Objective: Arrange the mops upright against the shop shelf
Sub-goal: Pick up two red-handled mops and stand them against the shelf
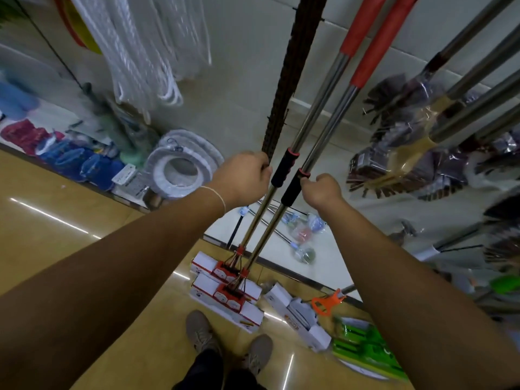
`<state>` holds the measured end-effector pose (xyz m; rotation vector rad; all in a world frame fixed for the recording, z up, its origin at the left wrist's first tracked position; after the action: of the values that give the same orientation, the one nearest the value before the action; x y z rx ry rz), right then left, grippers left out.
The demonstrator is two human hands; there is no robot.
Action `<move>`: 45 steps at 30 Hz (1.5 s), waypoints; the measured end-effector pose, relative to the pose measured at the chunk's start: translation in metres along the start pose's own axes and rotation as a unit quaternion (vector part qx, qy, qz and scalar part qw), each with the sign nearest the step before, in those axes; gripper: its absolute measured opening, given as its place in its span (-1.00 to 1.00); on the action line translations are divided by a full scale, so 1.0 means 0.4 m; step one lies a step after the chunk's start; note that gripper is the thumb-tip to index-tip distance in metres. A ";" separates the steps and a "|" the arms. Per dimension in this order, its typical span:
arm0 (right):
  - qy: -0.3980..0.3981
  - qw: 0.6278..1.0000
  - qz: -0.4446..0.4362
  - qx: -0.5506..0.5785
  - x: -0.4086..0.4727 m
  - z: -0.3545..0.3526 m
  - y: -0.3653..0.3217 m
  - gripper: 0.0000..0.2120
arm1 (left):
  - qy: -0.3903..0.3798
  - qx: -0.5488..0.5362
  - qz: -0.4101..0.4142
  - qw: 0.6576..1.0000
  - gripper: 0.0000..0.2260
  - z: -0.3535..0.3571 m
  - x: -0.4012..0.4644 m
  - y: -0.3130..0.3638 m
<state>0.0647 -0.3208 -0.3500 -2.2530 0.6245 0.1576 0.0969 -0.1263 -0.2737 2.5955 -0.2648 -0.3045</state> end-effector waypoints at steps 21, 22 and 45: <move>0.033 0.981 -0.067 0.180 0.051 0.092 0.040 -0.71 | -0.013 0.016 -0.071 0.997 -0.70 0.040 -0.016 -0.049; 0.035 0.980 -0.073 0.184 0.037 0.092 0.040 -0.72 | -0.010 0.017 -0.071 0.997 -0.70 0.037 -0.018 -0.048; 0.060 0.941 -0.275 0.187 -0.339 -0.099 -0.166 -0.86 | -0.113 0.085 -0.138 0.980 -0.64 -0.019 -0.288 -0.141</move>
<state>-0.0246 -0.2586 -0.2383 -1.9831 0.0527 -0.3517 -0.0038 -0.0465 -0.2770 2.7681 -0.0051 -0.7071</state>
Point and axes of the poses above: each hand's wrist, its own x-axis towards the middle knuckle, its own z-axis out of the palm, y = z × x, the point moved 5 cm from there along x, towards the middle knuckle, and after that the axes turned 15 degrees about -z, right-handed, at the moved point
